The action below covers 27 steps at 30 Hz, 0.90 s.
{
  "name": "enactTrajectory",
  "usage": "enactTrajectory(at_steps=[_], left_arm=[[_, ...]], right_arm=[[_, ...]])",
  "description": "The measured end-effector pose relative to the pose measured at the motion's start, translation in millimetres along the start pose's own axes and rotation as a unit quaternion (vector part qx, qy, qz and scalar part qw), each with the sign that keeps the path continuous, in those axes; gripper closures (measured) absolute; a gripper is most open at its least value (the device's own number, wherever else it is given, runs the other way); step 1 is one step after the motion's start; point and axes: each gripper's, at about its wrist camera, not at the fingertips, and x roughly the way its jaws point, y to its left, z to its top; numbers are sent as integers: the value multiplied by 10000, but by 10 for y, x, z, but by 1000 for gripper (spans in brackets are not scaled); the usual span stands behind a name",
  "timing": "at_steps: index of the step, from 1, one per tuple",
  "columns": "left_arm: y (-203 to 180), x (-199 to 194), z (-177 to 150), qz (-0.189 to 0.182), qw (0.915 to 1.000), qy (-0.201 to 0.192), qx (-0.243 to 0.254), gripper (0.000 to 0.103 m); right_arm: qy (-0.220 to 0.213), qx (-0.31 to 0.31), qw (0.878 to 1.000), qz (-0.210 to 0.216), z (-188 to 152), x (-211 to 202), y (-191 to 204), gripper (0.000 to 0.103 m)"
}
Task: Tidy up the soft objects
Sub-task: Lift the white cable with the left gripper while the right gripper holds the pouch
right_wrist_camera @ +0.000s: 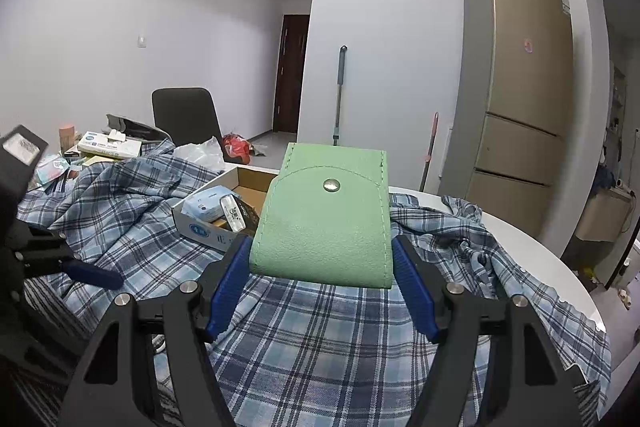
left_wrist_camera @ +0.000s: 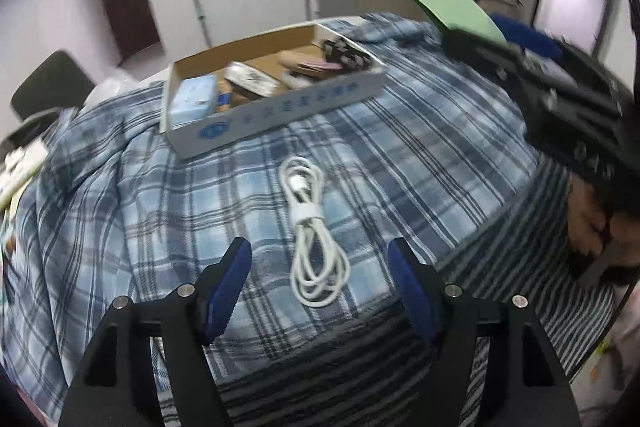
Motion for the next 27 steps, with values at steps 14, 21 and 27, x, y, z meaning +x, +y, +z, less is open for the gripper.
enactTrajectory(at_steps=[14, 21, 27], left_arm=[[154, 357, 97, -504, 9953, 705, -437, 54], [82, 451, 72, -323, 9963, 782, -169, 55], [-71, 430, 55, -67, 9977, 637, 241, 72]], right_arm=[[14, 56, 9999, 97, -3, -12, -20, 34], [61, 41, 9999, 129, 3, 13, -7, 34], [59, 54, 9999, 133, -3, 9, -16, 34]])
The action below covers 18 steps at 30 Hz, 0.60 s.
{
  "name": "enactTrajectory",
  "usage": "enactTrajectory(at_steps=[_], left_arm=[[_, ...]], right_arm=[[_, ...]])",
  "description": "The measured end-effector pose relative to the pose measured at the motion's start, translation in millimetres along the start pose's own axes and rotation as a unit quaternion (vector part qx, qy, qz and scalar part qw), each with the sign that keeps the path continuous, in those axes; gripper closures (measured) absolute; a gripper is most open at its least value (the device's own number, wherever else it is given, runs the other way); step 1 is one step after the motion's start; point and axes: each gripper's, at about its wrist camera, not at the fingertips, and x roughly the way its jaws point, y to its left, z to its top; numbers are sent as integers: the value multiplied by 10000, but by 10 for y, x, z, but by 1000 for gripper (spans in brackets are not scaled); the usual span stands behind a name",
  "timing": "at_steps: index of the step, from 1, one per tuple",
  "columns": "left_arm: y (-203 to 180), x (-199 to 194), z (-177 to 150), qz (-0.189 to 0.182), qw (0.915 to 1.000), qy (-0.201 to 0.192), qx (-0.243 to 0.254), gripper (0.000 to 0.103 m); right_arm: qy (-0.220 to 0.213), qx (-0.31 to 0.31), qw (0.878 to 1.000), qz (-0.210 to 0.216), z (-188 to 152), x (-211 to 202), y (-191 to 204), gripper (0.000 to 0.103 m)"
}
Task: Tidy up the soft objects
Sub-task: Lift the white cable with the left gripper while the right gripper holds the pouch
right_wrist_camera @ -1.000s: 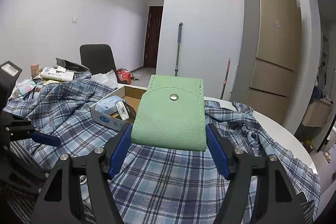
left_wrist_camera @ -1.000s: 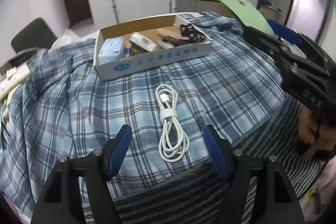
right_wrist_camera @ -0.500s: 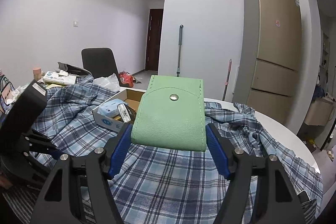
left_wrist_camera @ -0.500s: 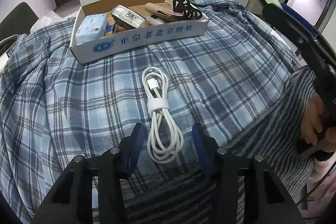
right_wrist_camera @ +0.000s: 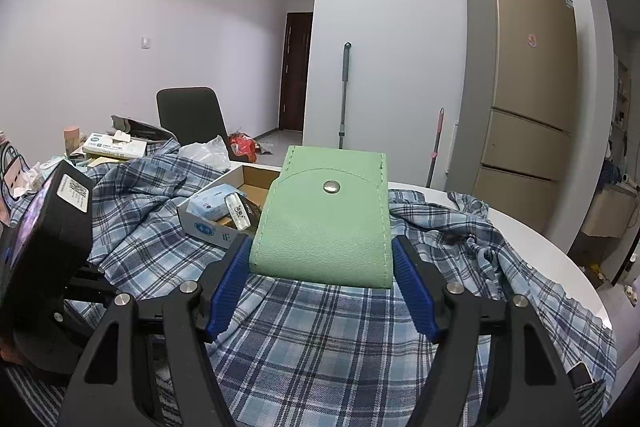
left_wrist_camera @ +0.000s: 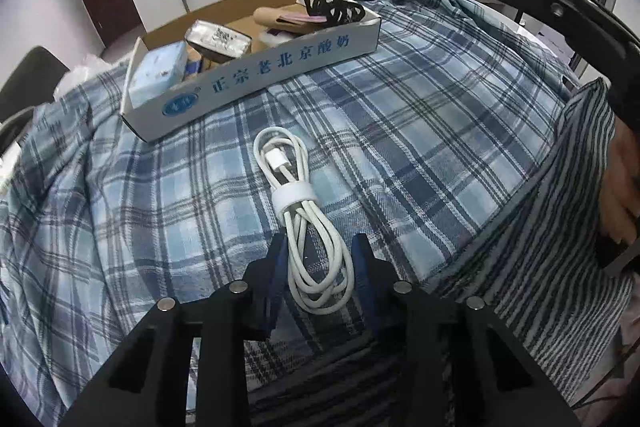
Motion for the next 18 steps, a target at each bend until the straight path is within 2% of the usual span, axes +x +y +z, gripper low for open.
enactTrajectory(at_steps=[3, 4, 7, 14, 18], left_arm=[[3, -47, -12, 86, 9999, -124, 8, 79], [8, -77, -12, 114, 9997, -199, -6, 84], [39, -222, -18, 139, 9987, -487, -64, 90], [37, -486, -36, 249, 9953, -919, -147, 93], [4, -775, -66, 394, 9875, -1520, -117, 93]], right_arm=[[-12, 5, 10000, 1, 4, -1, -2, 34], [-14, 7, 10000, 3, 2, 2, -4, 34], [-7, 11, 10000, 3, -1, 4, -5, 34], [-50, 32, 10000, -15, 0, -7, -12, 34], [-37, 49, 10000, 16, 3, 8, -22, 34]])
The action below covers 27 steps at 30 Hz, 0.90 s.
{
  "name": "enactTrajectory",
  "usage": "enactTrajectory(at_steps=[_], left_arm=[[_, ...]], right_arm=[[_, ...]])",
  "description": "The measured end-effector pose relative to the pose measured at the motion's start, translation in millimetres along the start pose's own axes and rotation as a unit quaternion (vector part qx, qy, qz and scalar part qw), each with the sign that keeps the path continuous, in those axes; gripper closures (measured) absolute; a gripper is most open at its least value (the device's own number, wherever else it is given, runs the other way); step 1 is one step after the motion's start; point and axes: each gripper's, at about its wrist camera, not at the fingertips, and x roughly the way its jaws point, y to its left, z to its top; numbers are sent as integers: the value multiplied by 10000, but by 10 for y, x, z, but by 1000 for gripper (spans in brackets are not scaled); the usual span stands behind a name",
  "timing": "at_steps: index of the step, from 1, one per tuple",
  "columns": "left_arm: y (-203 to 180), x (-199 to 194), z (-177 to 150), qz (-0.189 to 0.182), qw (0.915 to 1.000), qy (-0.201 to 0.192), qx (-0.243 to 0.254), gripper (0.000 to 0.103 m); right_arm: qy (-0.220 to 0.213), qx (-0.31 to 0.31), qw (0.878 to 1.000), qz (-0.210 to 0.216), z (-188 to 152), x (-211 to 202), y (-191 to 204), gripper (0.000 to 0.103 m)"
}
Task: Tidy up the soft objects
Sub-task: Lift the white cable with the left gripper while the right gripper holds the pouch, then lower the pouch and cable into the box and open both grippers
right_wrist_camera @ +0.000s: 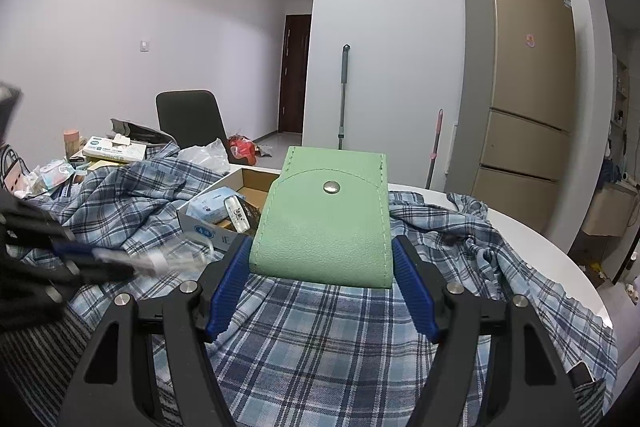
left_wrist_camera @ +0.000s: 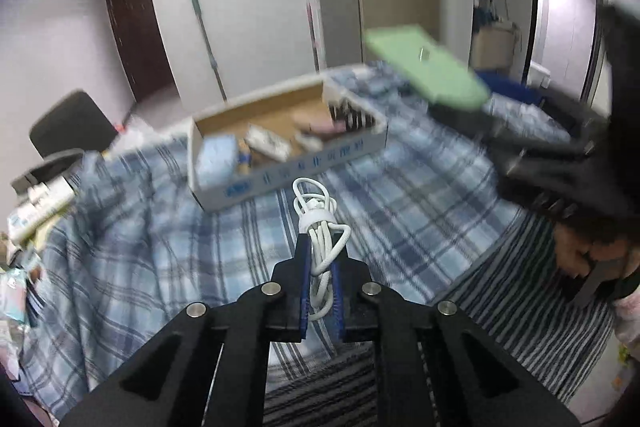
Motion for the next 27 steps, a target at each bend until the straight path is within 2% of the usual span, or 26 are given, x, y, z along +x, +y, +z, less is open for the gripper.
enactTrajectory(at_steps=[3, 6, 8, 11, 16, 21, 25, 27], left_arm=[[12, -274, 104, 126, 9986, -504, -96, 93], [20, -532, 197, 276, 9935, -1099, -118, 93], [44, -705, 274, 283, 9876, -1533, -205, 93], [80, -870, 413, 299, 9764, -2126, -237, 93], [174, -927, 684, 420, 9562, -2882, -300, 93], [290, -830, 997, 463, 9395, -3378, -327, 93], [399, -619, 1237, 603, 9309, -3568, -509, 93], [454, -496, 1328, 615, 9300, -3576, -580, 93]], right_arm=[[-88, 90, 9999, 22, 25, -34, -36, 34], [-271, 156, 9995, -8, 93, -91, -78, 34], [-326, 71, 9993, -154, 134, -96, -74, 34], [-413, 60, 9990, -143, 266, -123, -86, 34], [-883, 106, 9957, -243, 668, -156, -120, 34], [-1231, 169, 9918, -291, 1123, 43, -108, 34], [-1287, 292, 9907, -342, 1293, 335, -135, 34], [-1193, 228, 9915, -466, 1291, 509, -134, 34]])
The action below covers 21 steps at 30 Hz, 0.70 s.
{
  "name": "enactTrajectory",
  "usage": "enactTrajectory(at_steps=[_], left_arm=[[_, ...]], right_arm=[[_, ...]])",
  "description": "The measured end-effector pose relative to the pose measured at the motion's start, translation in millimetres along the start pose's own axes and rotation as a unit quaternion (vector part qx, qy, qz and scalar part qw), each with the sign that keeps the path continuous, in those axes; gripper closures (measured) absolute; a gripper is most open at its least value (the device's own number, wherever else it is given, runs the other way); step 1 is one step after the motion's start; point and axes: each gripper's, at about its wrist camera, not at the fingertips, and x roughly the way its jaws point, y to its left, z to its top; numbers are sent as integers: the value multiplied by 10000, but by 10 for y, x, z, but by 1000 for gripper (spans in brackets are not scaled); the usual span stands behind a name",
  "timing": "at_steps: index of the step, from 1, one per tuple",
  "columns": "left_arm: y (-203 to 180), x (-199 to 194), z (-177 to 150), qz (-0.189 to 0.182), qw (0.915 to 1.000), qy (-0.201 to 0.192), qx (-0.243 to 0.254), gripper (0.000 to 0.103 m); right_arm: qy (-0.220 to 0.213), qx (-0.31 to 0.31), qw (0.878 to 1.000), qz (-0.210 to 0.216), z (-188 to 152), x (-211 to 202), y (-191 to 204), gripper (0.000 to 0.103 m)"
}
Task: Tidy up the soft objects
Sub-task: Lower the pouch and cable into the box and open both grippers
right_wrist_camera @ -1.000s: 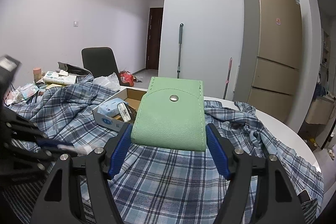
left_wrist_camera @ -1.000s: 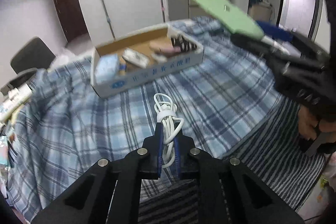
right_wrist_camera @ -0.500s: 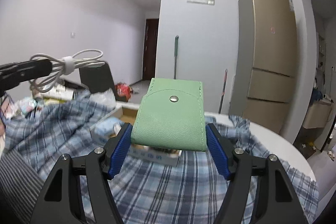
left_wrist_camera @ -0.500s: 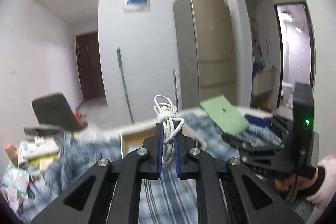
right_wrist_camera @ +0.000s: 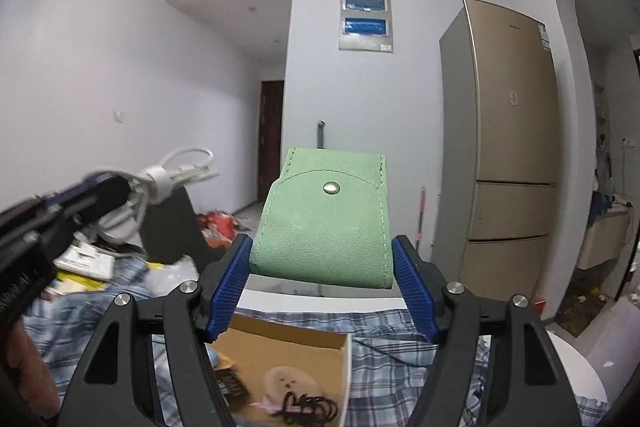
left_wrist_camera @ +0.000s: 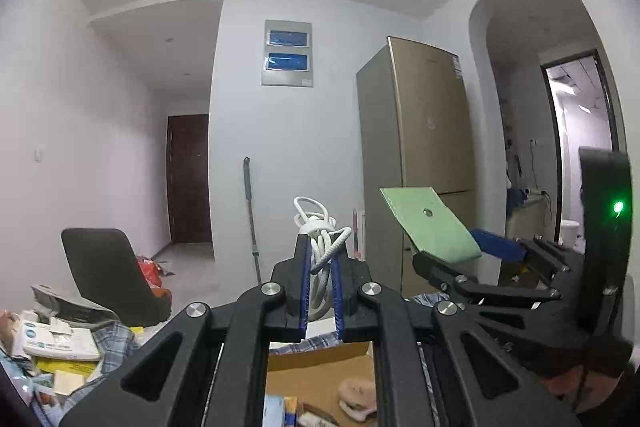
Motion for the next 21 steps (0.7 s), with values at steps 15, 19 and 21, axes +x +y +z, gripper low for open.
enactTrajectory(at_steps=[15, 19, 21], left_arm=[[355, 1022, -830, 136, 9844, 1748, -115, 93], [432, 1180, -995, 169, 9751, 2202, -201, 93], [473, 1247, -1062, 157, 9707, 2384, -269, 93]], right_arm=[[1898, 390, 9775, 833, -926, 977, -116, 34], [2233, 501, 9687, 957, -1051, 1098, -158, 34], [2385, 567, 9639, 1036, -1106, 1157, -141, 34]])
